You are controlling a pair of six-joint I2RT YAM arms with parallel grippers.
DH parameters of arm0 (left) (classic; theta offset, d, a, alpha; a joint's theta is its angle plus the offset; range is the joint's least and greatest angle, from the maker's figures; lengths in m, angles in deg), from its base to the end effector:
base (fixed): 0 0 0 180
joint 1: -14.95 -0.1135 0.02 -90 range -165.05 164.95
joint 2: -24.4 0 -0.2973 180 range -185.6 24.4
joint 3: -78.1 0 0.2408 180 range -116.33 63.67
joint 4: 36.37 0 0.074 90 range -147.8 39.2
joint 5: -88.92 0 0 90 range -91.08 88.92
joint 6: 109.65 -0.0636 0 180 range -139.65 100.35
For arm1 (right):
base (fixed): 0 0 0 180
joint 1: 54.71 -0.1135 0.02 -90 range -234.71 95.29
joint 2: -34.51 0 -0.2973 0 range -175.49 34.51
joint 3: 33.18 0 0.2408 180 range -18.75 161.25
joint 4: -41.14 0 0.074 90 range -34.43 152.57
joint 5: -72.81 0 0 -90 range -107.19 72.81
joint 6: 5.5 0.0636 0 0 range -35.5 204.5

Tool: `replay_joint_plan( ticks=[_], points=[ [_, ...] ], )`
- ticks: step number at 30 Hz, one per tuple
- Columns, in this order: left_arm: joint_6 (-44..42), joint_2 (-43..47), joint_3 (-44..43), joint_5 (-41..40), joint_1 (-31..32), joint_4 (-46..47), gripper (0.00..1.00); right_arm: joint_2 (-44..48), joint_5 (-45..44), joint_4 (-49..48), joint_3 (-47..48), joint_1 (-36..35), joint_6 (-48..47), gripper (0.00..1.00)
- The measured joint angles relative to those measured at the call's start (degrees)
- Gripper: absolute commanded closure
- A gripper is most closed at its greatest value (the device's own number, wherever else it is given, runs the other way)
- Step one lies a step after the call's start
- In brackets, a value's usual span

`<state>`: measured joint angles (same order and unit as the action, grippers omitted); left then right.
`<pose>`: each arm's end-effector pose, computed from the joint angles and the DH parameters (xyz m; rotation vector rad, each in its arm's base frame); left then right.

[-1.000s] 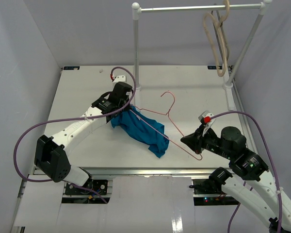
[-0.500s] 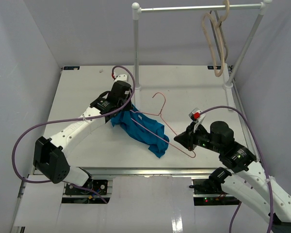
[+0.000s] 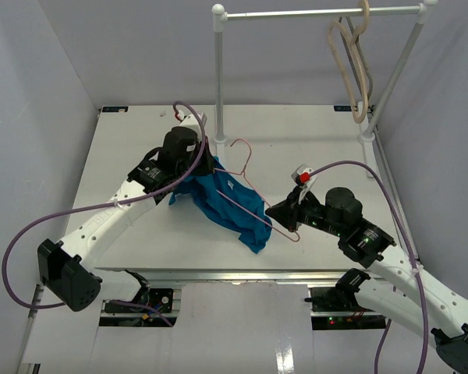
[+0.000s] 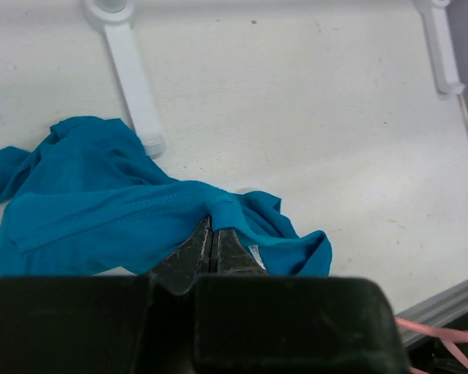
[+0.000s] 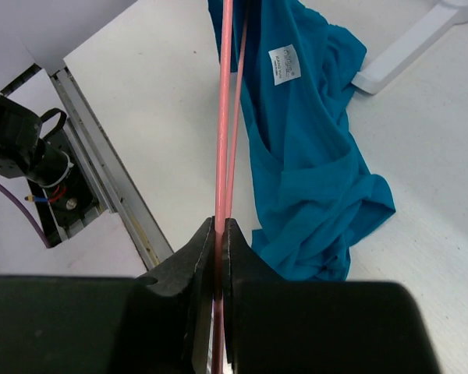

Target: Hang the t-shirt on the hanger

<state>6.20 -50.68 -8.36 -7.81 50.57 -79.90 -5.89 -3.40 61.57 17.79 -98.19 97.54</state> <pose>0.2447 -0.1661 0.3753 0.1145 2.1670 -0.5029 0.1086 0.1239 0.3271 -0.6571 1.7094 0.9197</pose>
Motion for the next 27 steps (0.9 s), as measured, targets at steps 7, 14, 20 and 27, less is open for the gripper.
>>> replay_joint_plan(
  ticks=[7, 14, 20, 27],
  points=[
    [-0.29, 3.61, -0.02, 8.20, -0.04, 1.40, 1.00, -2.54, -1.20, -8.42, -2.54, -1.72, 0.06, 0.92],
    [0.91, 5.56, -0.02, 16.91, -0.04, 3.89, 1.00, -6.69, -3.91, -15.27, -2.72, -3.43, 0.06, 0.92],
    [2.32, 6.55, 1.08, 22.10, -0.16, 7.32, 1.00, -7.81, -6.77, -22.01, -5.21, -4.01, 0.56, 0.92],
    [1.42, 8.58, 4.31, 27.15, 0.40, 7.99, 0.36, -8.11, -9.08, -30.66, -9.69, -4.17, 1.59, 0.92]
  ],
)
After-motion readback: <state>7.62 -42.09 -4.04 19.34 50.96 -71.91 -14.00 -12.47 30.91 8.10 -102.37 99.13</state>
